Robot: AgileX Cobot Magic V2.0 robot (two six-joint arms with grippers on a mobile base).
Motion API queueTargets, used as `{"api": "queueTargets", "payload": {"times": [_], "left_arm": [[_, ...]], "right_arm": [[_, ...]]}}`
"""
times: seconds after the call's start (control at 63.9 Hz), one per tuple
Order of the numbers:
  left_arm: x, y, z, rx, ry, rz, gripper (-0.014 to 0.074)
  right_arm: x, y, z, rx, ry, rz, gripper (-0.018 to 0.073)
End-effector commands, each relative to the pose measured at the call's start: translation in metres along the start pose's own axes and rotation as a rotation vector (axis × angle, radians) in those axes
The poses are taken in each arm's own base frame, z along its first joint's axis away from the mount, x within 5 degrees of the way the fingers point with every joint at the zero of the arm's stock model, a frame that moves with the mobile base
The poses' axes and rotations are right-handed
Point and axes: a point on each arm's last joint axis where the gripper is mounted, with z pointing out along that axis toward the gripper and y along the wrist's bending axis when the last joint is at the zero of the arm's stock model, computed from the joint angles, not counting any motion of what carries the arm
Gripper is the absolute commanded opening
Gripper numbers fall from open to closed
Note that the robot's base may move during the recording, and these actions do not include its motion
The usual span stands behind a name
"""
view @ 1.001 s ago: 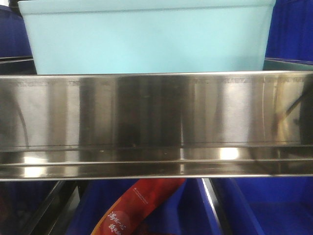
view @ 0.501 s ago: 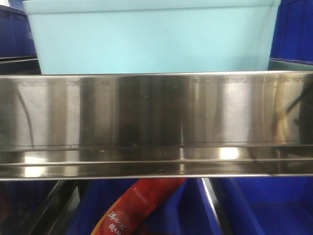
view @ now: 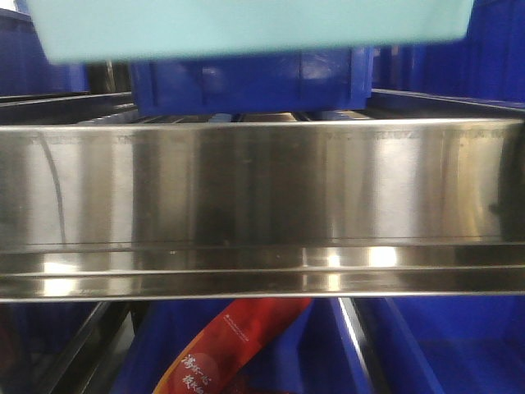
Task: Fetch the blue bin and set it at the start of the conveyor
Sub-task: 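Lift the light-blue bin with both grippers and pull it off the shelf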
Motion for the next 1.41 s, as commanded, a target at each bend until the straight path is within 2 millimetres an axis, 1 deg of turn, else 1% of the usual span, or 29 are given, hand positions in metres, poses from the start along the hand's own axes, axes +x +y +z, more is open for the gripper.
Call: {"api": "queueTargets", "payload": {"times": [0.0, 0.094, 0.235, 0.328, 0.454, 0.657, 1.189, 1.392], "left_arm": [[-0.005, 0.002, -0.031, 0.037, -0.079, -0.011, -0.0111], [-0.006, 0.005, -0.056, 0.063, -0.132, -0.011, -0.0111], [-0.009, 0.008, -0.08, 0.082, -0.194, -0.003, -0.0111], [-0.015, 0.009, -0.09, 0.091, -0.227, -0.015, -0.0111], [-0.025, 0.013, -0.105, 0.086, -0.285, -0.022, -0.0111], [-0.025, 0.015, -0.107, 0.066, -0.271, -0.024, -0.0111], [-0.026, 0.015, -0.107, 0.071, -0.278, -0.024, -0.0111], [-0.026, 0.015, -0.107, 0.071, -0.278, -0.024, -0.0111]], "right_arm": [[-0.005, -0.001, -0.029, -0.014, -0.094, -0.005, -0.0154], [-0.005, 0.0, -0.051, -0.032, -0.141, -0.004, -0.0154], [-0.011, 0.0, -0.076, -0.025, -0.198, -0.013, -0.0154], [-0.014, -0.001, -0.084, -0.029, -0.211, -0.004, -0.0154], [-0.014, -0.001, -0.086, -0.033, -0.215, -0.003, -0.0154], [-0.016, -0.002, -0.091, -0.038, -0.228, 0.003, -0.0154], [-0.016, -0.002, -0.091, -0.039, -0.231, 0.003, -0.0154], [-0.021, -0.004, -0.092, -0.018, -0.283, -0.013, -0.0154]]}}
